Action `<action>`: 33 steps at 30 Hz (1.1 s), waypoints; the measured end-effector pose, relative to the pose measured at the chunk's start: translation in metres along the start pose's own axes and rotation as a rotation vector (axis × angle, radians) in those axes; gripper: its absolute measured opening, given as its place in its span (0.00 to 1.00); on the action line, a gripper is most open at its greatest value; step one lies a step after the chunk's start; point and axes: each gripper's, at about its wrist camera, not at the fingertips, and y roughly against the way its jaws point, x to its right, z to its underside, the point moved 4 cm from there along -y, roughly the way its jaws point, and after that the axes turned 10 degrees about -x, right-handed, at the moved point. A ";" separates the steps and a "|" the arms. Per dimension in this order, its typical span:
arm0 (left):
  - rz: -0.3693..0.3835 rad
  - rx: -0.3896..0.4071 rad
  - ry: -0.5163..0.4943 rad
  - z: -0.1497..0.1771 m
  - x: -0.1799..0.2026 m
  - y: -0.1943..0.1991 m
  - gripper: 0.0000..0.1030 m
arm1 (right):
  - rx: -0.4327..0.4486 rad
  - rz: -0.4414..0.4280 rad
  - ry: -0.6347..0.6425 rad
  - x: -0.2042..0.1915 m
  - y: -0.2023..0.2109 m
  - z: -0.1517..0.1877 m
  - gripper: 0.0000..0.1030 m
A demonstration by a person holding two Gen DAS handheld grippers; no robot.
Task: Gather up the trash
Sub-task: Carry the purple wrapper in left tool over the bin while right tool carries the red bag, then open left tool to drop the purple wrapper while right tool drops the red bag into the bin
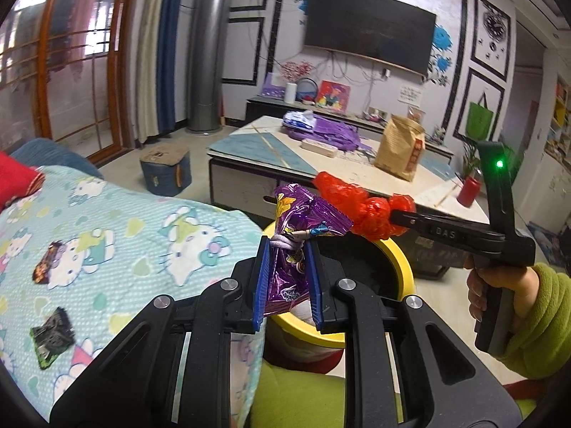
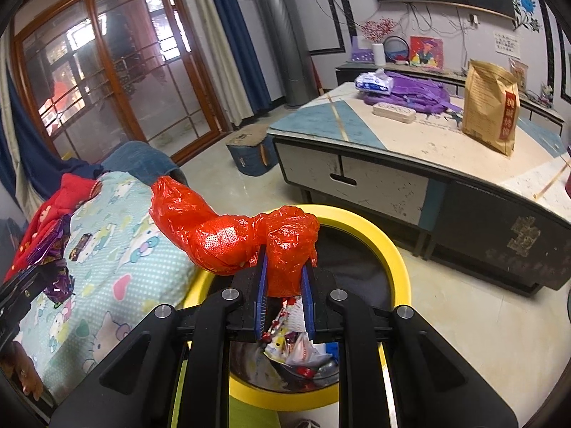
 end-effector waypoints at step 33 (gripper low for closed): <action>0.130 -0.236 -0.078 0.015 0.042 -0.119 0.14 | -0.085 -0.022 -0.129 0.035 -0.029 0.007 0.19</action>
